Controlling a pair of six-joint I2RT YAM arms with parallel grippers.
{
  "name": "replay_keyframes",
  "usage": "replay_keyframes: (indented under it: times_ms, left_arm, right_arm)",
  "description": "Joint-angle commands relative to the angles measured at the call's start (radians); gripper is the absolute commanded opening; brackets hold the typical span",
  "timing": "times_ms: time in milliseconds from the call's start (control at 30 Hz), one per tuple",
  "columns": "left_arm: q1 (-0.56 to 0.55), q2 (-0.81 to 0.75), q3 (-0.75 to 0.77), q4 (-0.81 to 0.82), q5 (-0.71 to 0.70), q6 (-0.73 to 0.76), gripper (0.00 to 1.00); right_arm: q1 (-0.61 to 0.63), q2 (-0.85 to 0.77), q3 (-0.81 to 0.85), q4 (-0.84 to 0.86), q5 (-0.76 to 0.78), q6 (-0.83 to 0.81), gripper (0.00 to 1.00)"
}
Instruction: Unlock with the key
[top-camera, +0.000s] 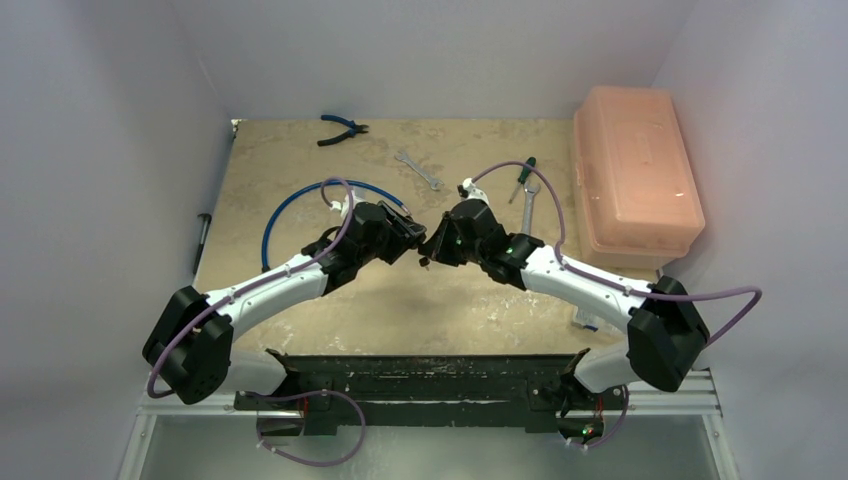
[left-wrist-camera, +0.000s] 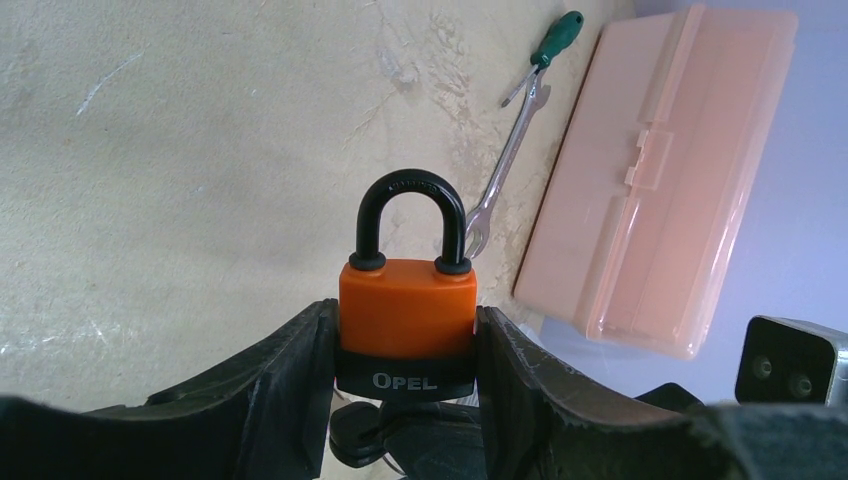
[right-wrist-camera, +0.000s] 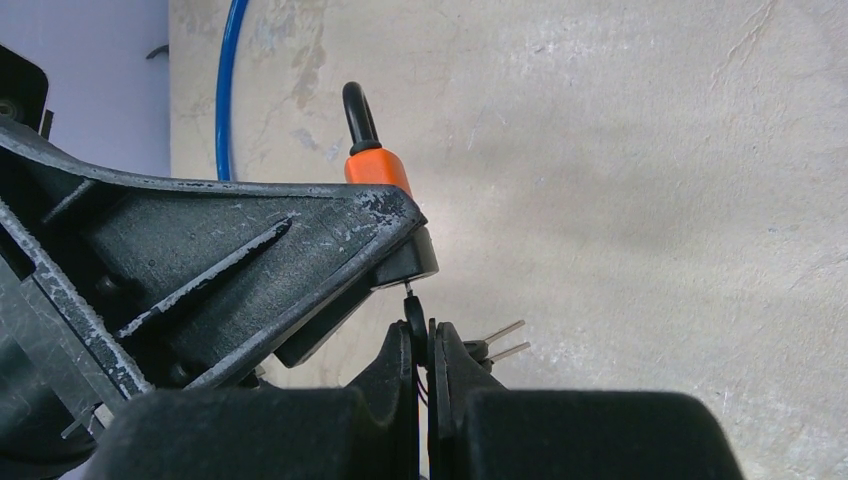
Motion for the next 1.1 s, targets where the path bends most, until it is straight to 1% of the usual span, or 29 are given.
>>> replay_keyframes:
  times_ms: [0,200,267,467,533,700,733,800,867,900,1000,1067]
  left_arm:
    - [-0.042,-0.051,0.005,0.01,0.131,-0.016,0.0]
    - [-0.046,-0.039,0.001,0.02,0.143,-0.02,0.0]
    - [-0.049,-0.03,0.0,0.021,0.153,-0.023,0.0]
    - [-0.057,-0.013,-0.003,0.021,0.164,-0.034,0.0]
    - [-0.058,-0.01,-0.005,0.056,0.163,-0.037,0.0]
    - [-0.059,-0.01,-0.017,0.047,0.137,-0.04,0.0]
    - [-0.058,-0.011,-0.019,0.046,0.134,-0.041,0.0]
    - [-0.059,-0.012,-0.021,0.044,0.131,-0.044,0.0]
    - [-0.058,-0.007,-0.021,0.047,0.101,-0.047,0.0]
    - [-0.058,-0.004,-0.019,0.047,0.088,-0.047,0.0]
    - [-0.059,0.01,-0.013,0.05,0.066,-0.043,0.0]
    - [-0.056,0.019,-0.009,0.052,0.055,-0.042,0.0]
  right_arm:
    - [-0.058,0.009,0.014,0.125,0.145,0.009,0.0]
    - [-0.058,0.025,0.026,0.121,0.179,-0.032,0.0]
    - [-0.058,0.025,0.026,0.131,0.217,-0.065,0.0]
    - [-0.058,0.038,-0.005,0.24,0.232,-0.16,0.0]
    - [-0.058,0.039,-0.015,0.256,0.22,-0.166,0.0]
    - [-0.058,0.013,-0.046,0.272,0.137,-0.166,0.0]
    - [-0.058,0.009,-0.05,0.261,0.127,-0.171,0.01]
    - [-0.058,-0.002,-0.059,0.238,0.098,-0.182,0.12]
    - [-0.058,-0.022,-0.071,0.22,0.064,-0.191,0.27]
    - [-0.058,-0.038,-0.082,0.212,0.049,-0.193,0.32]
    - [-0.058,-0.104,-0.132,0.174,0.029,-0.194,0.44]
    - [-0.064,-0.16,-0.162,0.131,0.04,-0.185,0.49]
